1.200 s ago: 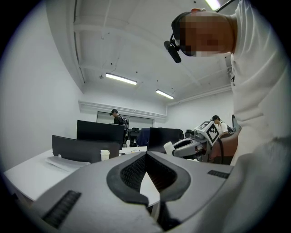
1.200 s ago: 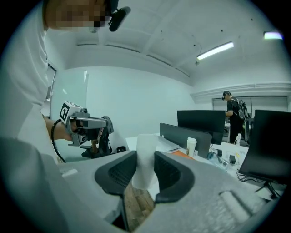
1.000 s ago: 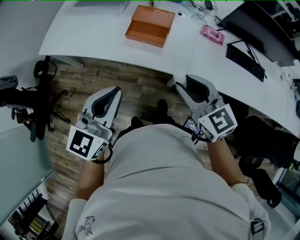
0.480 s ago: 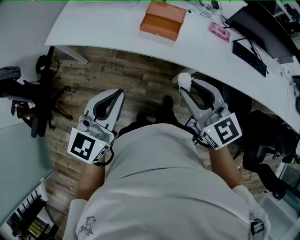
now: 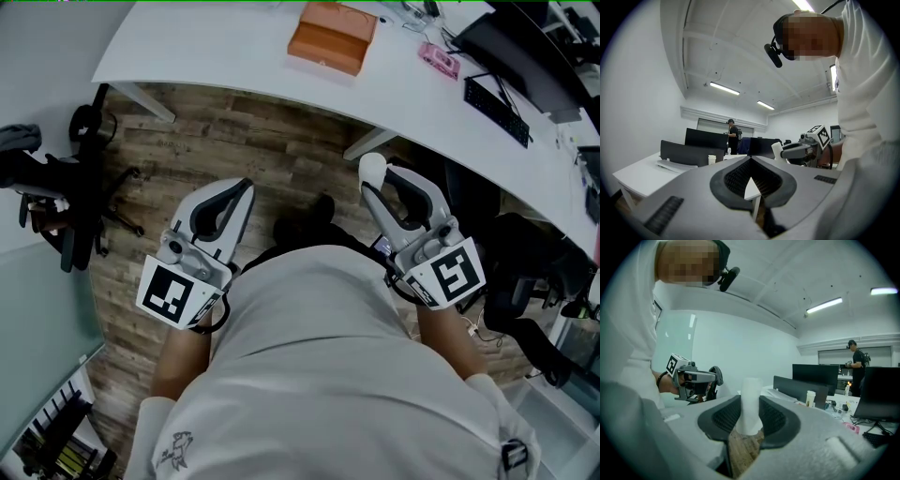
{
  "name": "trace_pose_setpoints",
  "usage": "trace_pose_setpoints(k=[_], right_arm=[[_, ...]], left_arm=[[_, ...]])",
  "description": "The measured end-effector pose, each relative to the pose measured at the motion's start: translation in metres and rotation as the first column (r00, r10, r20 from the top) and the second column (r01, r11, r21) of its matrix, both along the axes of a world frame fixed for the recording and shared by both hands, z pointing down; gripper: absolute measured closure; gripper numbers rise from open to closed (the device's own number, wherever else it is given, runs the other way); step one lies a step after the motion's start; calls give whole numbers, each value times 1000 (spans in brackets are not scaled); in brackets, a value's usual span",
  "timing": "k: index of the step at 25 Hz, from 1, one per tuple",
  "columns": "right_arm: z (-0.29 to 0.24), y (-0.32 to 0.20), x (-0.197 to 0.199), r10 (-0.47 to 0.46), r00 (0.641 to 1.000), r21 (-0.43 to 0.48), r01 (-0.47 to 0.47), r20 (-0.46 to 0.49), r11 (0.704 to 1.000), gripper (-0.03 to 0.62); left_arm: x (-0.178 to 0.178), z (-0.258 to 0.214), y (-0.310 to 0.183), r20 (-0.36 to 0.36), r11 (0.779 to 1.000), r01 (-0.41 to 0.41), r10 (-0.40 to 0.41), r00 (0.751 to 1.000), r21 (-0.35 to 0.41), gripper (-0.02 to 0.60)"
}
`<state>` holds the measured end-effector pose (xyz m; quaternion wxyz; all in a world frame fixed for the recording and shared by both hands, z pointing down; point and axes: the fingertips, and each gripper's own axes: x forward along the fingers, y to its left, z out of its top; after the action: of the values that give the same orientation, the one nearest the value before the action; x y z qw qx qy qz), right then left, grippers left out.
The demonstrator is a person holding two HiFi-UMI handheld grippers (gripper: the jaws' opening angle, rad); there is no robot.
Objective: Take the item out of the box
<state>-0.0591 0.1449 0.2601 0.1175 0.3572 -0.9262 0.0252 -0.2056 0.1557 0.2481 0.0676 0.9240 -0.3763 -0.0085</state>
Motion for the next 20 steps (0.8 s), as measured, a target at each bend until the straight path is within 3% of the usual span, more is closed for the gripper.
trace_pose_setpoints(k=[20], right_arm=[[-4,19,-13,11,1000,22,-11,13,1000,471]], left_arm=[[7,-4,17,-19,998,-58,58,998,19,584]])
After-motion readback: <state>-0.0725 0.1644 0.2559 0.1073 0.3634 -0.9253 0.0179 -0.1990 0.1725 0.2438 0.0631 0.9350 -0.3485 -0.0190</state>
